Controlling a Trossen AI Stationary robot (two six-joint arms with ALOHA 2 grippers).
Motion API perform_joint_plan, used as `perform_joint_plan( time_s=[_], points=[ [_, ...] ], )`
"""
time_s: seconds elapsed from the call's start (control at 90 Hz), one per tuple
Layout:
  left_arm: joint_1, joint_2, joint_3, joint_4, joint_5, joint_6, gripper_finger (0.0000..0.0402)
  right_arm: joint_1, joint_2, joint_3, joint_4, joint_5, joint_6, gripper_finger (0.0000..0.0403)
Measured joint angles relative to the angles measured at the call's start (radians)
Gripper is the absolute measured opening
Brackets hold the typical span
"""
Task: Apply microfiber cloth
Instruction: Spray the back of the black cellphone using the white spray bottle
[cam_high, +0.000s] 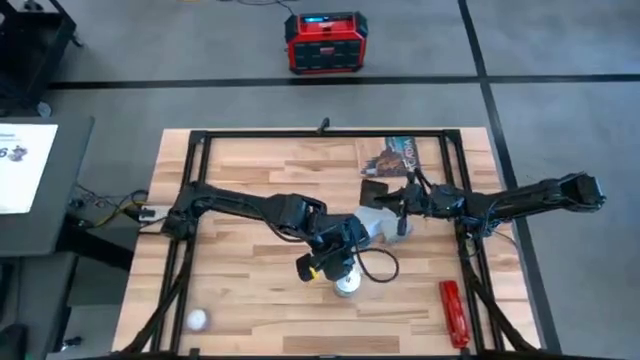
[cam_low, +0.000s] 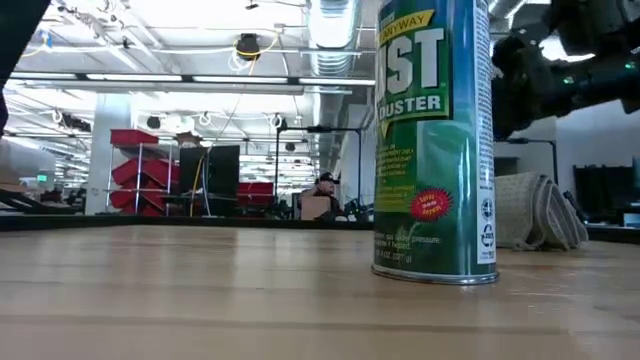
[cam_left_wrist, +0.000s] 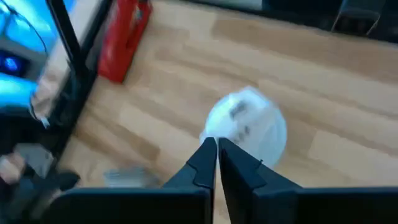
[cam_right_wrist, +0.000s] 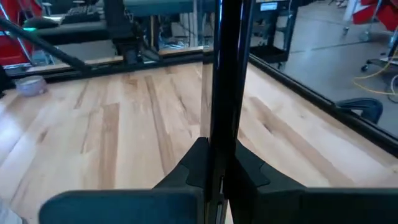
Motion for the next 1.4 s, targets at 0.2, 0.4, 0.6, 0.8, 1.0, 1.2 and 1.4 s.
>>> perform_joint_plan(
  time_s=[0.2, 0.4, 0.6, 0.8, 1.0, 1.2, 1.4],
  points=[
    [0.001, 0.012, 0.004, -0.009, -0.039, 0.015, 0.0000, 0.025, -0.002, -0.003, -0.009, 0.025, -0.004, 0.0012],
    [0.001, 0.005, 0.027, -0.032, -0.063, 0.008, 0.0000, 0.027, -0.004, -0.003, -0.011, 0.024, 0.012, 0.0012],
    [0.001, 0.004, 0.027, -0.039, -0.063, -0.009, 0.0000, 0.062, -0.004, -0.003, -0.007, 0.031, 0.014, 0.0012],
    [0.000, 0.004, 0.027, -0.076, -0.070, -0.075, 0.0000, 0.107, -0.005, -0.003, -0.004, 0.095, 0.013, 0.0012],
    [-0.015, -0.001, 0.027, -0.080, -0.102, -0.111, 0.0000, 0.149, -0.012, -0.003, -0.008, 0.128, 0.012, 0.0012],
    [-0.048, -0.028, 0.027, -0.098, -0.103, -0.186, 0.0000, 0.195, -0.012, -0.002, -0.008, 0.149, 0.030, 0.0012],
    [-0.107, -0.041, 0.028, -0.035, -0.069, -0.186, 0.0000, 0.230, -0.012, -0.002, -0.011, 0.167, 0.048, 0.0012]
  ],
)
